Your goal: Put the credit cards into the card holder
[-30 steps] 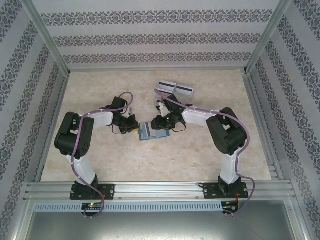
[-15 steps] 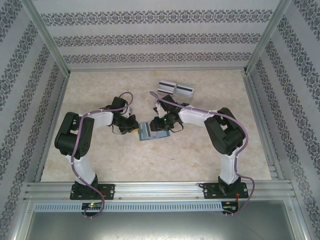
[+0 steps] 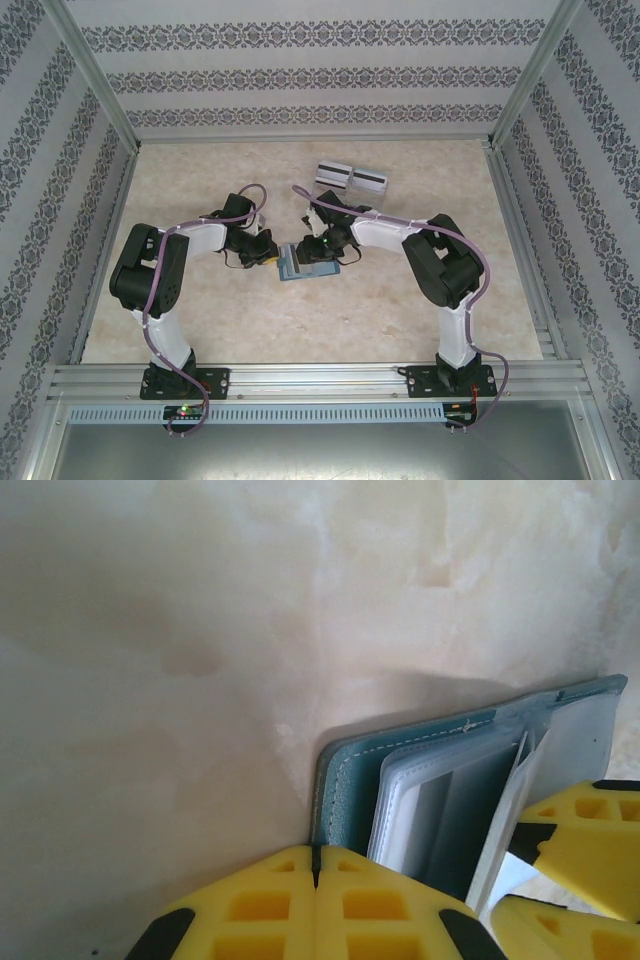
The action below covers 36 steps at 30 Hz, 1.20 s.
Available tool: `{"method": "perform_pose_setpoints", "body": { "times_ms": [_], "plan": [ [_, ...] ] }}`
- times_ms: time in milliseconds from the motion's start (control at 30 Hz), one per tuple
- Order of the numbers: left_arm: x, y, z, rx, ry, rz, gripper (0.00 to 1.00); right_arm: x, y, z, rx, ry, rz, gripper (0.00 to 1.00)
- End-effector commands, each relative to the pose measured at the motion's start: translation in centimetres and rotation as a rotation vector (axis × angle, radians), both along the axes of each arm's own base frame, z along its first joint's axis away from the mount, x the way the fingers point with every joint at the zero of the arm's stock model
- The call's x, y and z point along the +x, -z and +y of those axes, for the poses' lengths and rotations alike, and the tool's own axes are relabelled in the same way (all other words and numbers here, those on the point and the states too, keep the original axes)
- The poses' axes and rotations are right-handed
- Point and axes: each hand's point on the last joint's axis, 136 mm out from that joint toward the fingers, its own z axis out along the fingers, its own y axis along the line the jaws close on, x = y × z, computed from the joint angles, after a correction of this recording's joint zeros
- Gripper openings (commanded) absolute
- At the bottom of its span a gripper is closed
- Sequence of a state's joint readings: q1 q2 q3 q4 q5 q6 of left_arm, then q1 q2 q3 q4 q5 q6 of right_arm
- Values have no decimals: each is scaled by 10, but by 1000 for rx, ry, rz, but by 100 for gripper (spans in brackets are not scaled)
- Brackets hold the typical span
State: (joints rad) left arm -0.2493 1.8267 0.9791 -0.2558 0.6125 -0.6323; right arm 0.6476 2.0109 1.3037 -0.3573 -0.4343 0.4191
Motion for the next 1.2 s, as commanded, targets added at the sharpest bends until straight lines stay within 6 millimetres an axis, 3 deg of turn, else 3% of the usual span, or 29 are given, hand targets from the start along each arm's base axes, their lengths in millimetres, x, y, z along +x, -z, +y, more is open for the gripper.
{"method": "perform_pose_setpoints", "body": {
  "times_ms": [0, 433, 700, 1000, 1167],
  "plan": [
    [-5, 10, -9, -5, 24, 5, 3, -5, 7, 4, -11, -15, 23, 41],
    [-4, 10, -11, -12, 21, 2, 3, -6, -15, 35, 123, -38, 40, 41],
    [-4, 4, -10, -11, 22, -11, 4, -8, -10, 18, 70, -37, 28, 42],
    [-13, 4, -7, 2, 33, -3, 4, 6, -10, -13, 34, 9, 6, 44],
    [-18, 6, -7, -9, 18, 1, 4, 13, -15, -14, 51, 5, 4, 44]
  ]
}}
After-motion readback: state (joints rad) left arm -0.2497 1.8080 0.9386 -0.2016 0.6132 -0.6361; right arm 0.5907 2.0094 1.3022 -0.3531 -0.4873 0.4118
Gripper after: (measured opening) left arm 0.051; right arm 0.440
